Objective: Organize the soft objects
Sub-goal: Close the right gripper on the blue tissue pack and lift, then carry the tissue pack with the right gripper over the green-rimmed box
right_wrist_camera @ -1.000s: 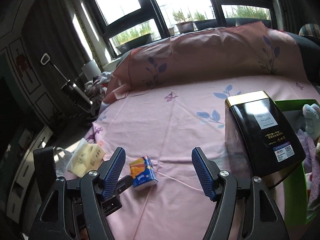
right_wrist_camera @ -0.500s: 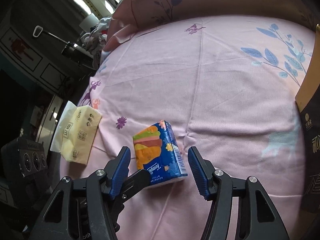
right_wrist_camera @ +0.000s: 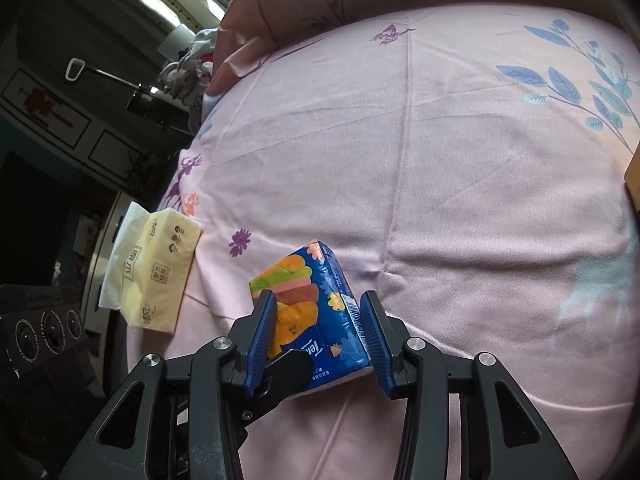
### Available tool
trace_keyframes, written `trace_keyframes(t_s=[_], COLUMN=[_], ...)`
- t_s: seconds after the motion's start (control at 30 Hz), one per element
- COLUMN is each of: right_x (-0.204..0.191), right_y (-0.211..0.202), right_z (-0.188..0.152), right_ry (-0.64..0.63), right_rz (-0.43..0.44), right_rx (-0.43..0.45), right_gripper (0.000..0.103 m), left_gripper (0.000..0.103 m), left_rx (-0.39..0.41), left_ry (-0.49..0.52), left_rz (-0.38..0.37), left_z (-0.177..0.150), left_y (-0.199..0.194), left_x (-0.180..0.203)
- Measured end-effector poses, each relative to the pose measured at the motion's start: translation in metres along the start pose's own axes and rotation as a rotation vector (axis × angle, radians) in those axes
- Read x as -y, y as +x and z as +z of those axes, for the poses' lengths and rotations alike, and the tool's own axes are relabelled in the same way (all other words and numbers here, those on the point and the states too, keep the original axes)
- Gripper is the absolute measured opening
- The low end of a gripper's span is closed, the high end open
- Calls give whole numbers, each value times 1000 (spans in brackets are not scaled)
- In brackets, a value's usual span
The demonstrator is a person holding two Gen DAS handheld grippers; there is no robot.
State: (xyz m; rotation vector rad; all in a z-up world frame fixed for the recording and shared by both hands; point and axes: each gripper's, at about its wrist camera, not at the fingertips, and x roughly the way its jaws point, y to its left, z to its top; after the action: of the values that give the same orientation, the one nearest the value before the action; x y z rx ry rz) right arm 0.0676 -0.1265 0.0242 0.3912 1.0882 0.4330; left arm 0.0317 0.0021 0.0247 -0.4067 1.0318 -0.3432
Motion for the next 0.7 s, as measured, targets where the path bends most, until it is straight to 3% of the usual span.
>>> trace_keyframes(t_s=[0.17,0.4,0.7], right_x=[-10,-40,-60], right_y=[-15,-65,-137], right_z=[-6,-16,-42], right_ry=[-24,-95,-161], right_rz=[48,35,0], right_rx=[38,189,376], right_gripper=[46,46,46], left_gripper=[31,31,31], left_rx=[76,216,337], left_ry=[47,125,265], left_rz=[29,-21,-94], left_z=[-6,-14,-30], left_y=[-24,-67,-114], left_x=[8,29,71])
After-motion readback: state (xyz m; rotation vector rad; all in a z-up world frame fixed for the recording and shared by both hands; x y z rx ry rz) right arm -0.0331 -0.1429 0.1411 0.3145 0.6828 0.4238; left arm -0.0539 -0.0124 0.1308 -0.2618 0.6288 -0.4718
